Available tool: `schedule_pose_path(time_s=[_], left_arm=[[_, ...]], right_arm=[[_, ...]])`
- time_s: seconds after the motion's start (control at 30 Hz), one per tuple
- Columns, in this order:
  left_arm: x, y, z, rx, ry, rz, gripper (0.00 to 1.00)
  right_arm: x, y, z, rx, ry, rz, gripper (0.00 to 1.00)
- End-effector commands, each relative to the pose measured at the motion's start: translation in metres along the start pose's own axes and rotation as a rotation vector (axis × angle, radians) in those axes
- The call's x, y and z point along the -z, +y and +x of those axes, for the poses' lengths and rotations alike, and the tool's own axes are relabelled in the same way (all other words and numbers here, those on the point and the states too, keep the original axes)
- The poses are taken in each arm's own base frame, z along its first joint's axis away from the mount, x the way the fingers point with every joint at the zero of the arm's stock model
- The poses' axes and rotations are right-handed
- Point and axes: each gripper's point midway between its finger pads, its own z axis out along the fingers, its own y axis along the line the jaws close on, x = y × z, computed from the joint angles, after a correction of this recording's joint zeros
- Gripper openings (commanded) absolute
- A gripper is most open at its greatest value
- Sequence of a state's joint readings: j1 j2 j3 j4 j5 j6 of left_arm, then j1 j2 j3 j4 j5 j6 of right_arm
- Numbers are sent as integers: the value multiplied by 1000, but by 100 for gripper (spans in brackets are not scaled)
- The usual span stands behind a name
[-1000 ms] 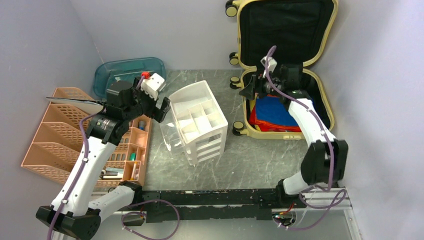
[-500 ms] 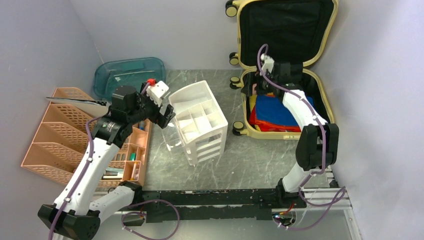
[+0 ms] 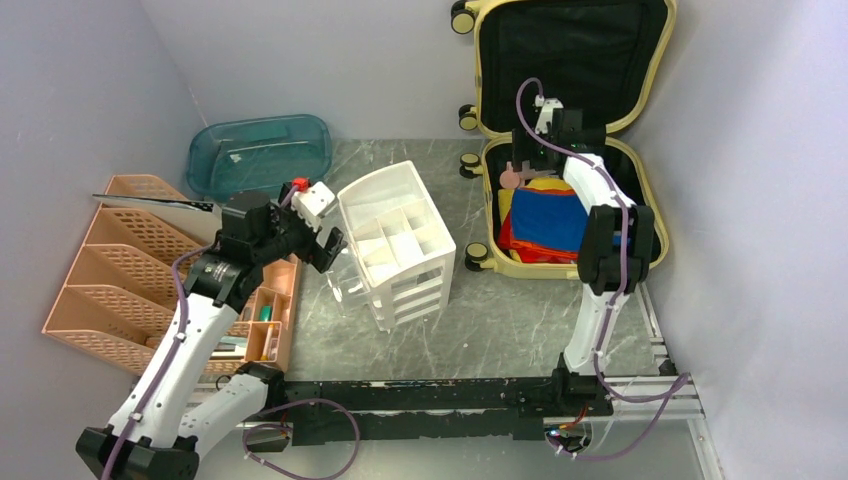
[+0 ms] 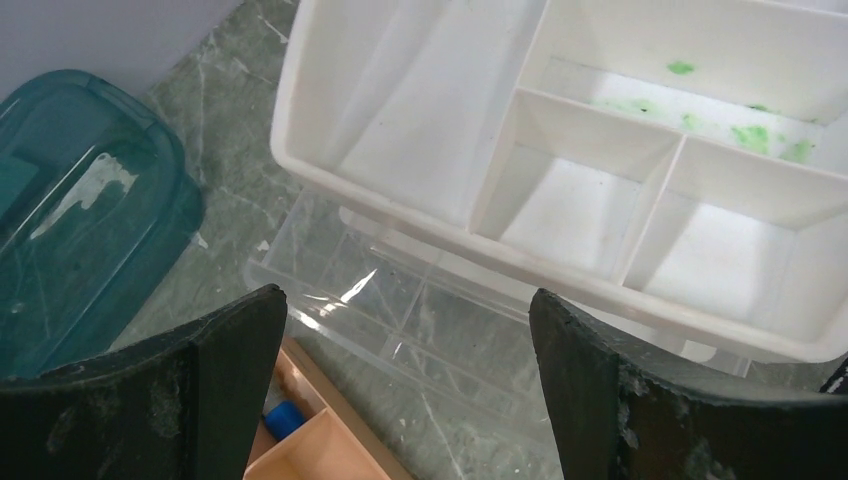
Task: Open, take out, and arrange the luggage
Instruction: Pick up the personal item from the luggage.
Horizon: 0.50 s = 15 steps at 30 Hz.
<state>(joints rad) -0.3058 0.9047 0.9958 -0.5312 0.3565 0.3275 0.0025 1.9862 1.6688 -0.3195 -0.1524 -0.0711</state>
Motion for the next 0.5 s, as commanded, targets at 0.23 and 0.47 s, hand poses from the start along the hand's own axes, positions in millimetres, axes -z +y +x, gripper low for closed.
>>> schedule_pose_path(time_s=[0.23,0.47], left_arm=[[10,6,-9,25,-99,10,96],[13,6,-10,35,-111,11,96]], right_arm=[[-28,-41,5,76,19,108,100],[-38,-52,8,89,21,129,100]])
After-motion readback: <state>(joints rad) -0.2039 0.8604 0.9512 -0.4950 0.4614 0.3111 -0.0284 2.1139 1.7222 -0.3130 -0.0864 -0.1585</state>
